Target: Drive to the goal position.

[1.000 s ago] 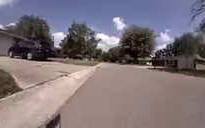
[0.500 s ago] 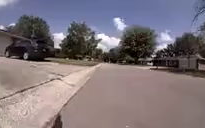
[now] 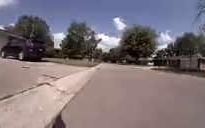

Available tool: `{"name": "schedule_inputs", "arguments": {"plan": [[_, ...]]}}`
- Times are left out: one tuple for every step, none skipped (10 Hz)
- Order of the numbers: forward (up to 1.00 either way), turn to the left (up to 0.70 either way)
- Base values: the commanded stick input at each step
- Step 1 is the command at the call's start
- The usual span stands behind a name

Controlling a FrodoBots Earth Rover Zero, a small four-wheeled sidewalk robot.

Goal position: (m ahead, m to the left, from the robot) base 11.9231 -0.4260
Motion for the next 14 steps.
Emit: {"name": "schedule_inputs", "arguments": {"plan": [[1.0,0.0],[1.0,-0.05],[1.0,-0.29],[1.0,-0.36],[1.0,-0.16],[1.0,0.0],[1.0,0.0],[1.0,0.0],[1.0,0.0],[1.0,0.0],[1.0,0.0],[1.0,0.0],[1.0,0.0],[1.0,0.0]]}}
